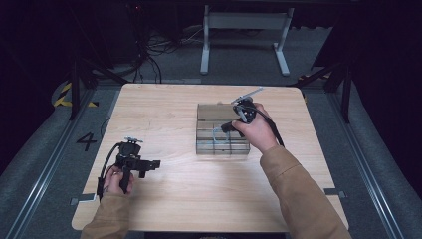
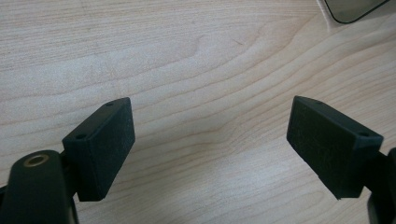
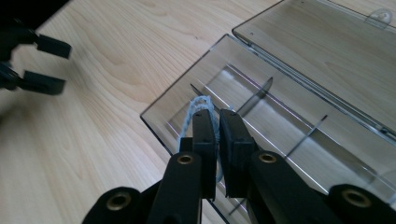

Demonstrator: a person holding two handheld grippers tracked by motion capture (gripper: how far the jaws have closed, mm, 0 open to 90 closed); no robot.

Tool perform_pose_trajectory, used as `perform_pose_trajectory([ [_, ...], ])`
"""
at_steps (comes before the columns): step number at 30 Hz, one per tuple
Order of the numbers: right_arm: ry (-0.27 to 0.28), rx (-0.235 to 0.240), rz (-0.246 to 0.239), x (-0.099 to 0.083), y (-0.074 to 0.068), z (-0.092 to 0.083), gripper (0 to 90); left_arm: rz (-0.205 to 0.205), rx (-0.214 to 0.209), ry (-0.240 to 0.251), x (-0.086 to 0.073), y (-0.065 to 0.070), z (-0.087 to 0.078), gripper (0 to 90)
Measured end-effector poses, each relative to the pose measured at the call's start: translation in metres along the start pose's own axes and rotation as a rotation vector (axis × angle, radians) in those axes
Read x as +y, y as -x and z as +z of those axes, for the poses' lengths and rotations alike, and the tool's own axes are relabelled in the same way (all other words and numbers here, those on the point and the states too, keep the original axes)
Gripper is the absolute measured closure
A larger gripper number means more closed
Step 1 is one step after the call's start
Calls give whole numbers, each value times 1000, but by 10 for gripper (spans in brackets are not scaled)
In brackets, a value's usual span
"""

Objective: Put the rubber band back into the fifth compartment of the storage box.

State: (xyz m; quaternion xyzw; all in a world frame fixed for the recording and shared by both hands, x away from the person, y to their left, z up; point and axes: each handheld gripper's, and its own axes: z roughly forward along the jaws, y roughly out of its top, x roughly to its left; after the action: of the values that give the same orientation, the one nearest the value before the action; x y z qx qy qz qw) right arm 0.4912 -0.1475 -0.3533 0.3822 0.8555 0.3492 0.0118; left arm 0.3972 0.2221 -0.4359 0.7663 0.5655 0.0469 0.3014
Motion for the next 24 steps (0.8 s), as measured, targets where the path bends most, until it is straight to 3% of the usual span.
perform_pose_trajectory([
  [13, -49, -82, -24, -4, 6, 19, 862, 1, 0, -2, 0, 0, 0, 158],
  [24, -80, -106, -33, -8, 8, 33, 862, 0, -1, 2, 0, 0, 0, 158],
])
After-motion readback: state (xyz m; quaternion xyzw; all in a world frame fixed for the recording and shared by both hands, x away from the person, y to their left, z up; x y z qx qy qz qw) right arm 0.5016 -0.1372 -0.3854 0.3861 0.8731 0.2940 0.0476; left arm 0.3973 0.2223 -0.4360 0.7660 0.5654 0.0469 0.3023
